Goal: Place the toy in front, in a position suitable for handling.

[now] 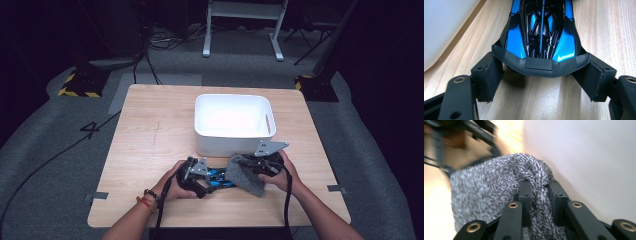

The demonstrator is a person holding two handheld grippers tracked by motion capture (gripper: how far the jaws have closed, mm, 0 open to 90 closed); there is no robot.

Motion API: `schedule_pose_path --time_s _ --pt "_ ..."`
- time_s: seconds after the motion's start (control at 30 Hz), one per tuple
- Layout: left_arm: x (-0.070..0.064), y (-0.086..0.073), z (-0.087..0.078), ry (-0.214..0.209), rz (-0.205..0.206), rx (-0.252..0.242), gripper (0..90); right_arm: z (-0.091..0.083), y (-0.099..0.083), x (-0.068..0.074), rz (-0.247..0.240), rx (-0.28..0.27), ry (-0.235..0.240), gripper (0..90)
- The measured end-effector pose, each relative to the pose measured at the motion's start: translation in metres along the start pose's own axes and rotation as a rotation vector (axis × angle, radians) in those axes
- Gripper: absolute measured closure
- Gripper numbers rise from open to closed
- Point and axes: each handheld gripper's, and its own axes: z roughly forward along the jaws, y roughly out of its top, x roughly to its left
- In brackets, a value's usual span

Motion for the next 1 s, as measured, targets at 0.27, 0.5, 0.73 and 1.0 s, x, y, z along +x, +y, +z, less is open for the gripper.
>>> schedule_pose_path --time_s 0.27,0.5,0.73,1.0 --pt "0.0 0.0 0.0 0.0 -0.001 -0.001 26.0 0.039 0.027 0.019 -0.032 0.034 0.087 74.8" --pt "0.0 0.0 0.0 0.0 -0.001 0.0 26.0 0.062 0.031 0.018 -0.074 0.154 0.078 74.4" --pt "0.0 0.0 0.0 0.003 -0.002 -0.001 26.0 0.049 0.013 -0.002 -0.031 0.172 0.038 74.9" --pt "-0.001 0.0 0.0 0.001 -0.001 -0.001 26.1 0.023 -0.006 -0.017 -0.003 0.189 0.043 74.7"
